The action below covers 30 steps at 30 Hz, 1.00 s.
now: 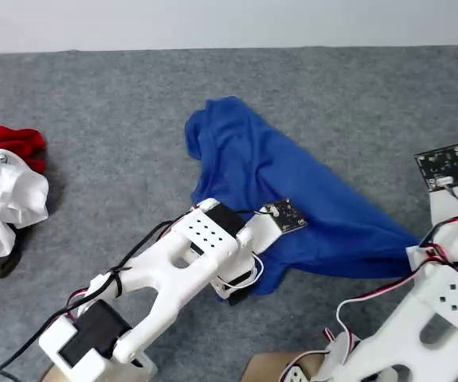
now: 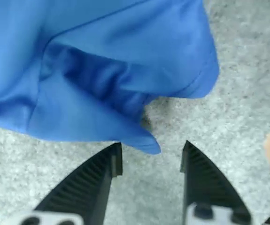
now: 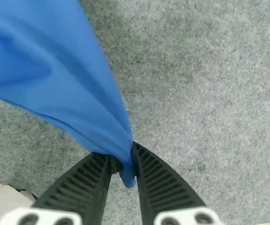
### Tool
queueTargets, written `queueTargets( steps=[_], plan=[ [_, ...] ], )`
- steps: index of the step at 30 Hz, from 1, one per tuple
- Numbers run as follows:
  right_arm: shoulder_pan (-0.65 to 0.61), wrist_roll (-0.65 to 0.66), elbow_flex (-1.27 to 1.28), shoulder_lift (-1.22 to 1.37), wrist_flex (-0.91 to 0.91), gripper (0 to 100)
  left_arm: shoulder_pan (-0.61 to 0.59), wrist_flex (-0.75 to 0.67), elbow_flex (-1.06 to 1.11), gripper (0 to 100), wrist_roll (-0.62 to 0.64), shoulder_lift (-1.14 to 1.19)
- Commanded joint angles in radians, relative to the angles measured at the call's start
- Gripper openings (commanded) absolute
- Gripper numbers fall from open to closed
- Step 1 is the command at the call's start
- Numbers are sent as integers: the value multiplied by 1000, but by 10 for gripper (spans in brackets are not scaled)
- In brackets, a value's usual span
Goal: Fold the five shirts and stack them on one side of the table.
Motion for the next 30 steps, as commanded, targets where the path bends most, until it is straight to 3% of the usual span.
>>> queueTargets(
  steps=[1, 11, 17, 25, 30],
  plan=[
    [16, 2, -11, -35, 25, 9, -25, -48, 8, 208, -2, -3],
    [7, 2, -11, -35, 30, 9, -87, -186, 117, 205, -2, -2],
    [-28, -35, -11, -35, 31, 9, -92, -192, 111, 145, -2, -2],
    [-39, -48, -11, -35, 33, 9, -313, -184, 42, 133, -8, -8],
    [-39, -48, -11, -35, 33, 9, -322, -129, 21, 133, -9, -11]
  ],
)
